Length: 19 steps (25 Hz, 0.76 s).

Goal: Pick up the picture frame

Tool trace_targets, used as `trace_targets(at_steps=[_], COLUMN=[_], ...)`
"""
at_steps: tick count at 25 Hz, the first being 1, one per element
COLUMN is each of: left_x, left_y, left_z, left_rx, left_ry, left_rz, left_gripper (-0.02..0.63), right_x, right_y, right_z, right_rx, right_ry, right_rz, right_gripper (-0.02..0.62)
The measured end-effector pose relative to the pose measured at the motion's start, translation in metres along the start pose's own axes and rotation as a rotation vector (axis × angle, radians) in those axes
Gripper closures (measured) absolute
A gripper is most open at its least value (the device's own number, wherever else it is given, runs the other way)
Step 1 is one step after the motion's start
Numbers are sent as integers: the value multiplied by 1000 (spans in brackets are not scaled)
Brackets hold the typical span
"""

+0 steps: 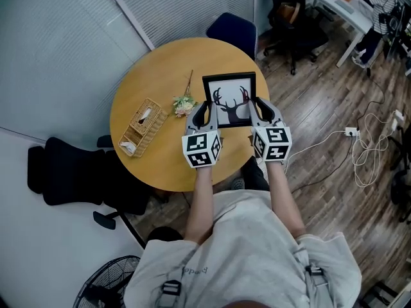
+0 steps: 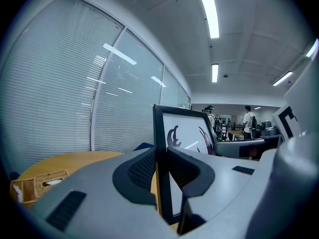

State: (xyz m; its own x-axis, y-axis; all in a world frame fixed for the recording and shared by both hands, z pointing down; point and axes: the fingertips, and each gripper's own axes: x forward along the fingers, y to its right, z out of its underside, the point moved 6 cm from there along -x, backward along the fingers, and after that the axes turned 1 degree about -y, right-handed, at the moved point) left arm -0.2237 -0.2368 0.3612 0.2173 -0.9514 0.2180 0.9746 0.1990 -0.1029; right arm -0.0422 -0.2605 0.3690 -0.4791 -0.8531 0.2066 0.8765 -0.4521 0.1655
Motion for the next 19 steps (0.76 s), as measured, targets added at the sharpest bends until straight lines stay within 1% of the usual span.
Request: trace_targets(at_steps=[6,19], left_x=[0,1], left_y=[4,8], left_z=[5,0], left_rx=[2,14], left_ry=[-9,-3], left_rz=[10,22], left_gripper=[517,517], right_x=[-4,-8], right_y=[2,6], right_z=[4,-1], right_rx=[-2,-21], right_ry=[-5,6], right_rz=[4,6], right_gripper=[518,518])
